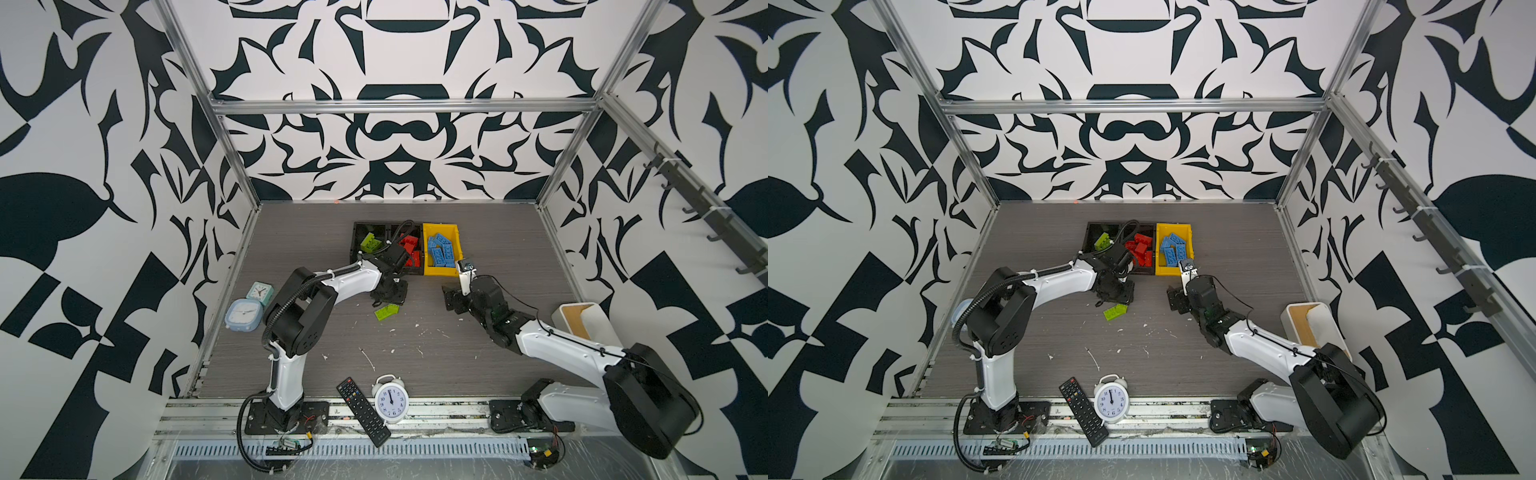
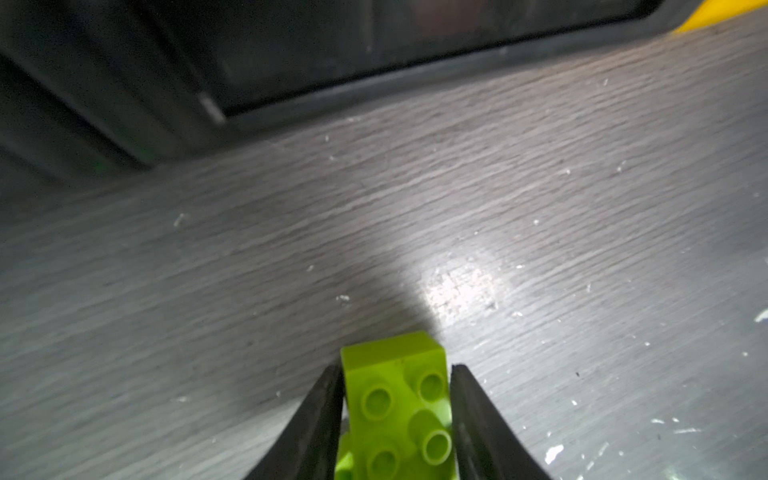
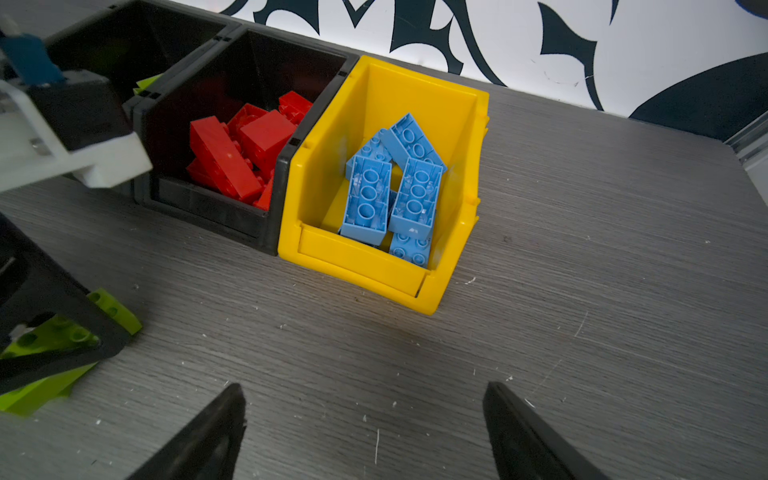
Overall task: Sort the legos into containers by color
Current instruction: 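Carry the green brick with the left gripper into the green bin and release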
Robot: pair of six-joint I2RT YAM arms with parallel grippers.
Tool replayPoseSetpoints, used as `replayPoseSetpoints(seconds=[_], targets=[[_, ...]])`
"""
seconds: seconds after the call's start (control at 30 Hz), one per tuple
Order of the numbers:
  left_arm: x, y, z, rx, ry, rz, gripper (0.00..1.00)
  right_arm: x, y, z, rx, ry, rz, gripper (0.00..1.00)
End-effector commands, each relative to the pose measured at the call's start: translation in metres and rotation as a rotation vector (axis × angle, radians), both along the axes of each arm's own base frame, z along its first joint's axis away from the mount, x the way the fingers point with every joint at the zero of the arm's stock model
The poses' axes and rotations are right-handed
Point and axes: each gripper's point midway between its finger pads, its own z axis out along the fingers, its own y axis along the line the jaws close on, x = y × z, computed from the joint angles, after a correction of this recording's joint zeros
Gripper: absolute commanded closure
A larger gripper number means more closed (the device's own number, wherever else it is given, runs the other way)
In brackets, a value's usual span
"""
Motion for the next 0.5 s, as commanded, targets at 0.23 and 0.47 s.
replayPoseSetpoints(seconds=[0.23, 0.47], targets=[[0.007, 0.000, 0.027, 0.002, -0.050, -0.007, 0.57, 0.009, 0.005, 0.018, 0.033, -0.037, -0.007, 0.08], [-0.002, 0.005, 0.030, 0.096, -0.089, -0.047, 0.36, 0.009, 0.005, 0.017, 0.029, -0.033, -0.008, 0.08]])
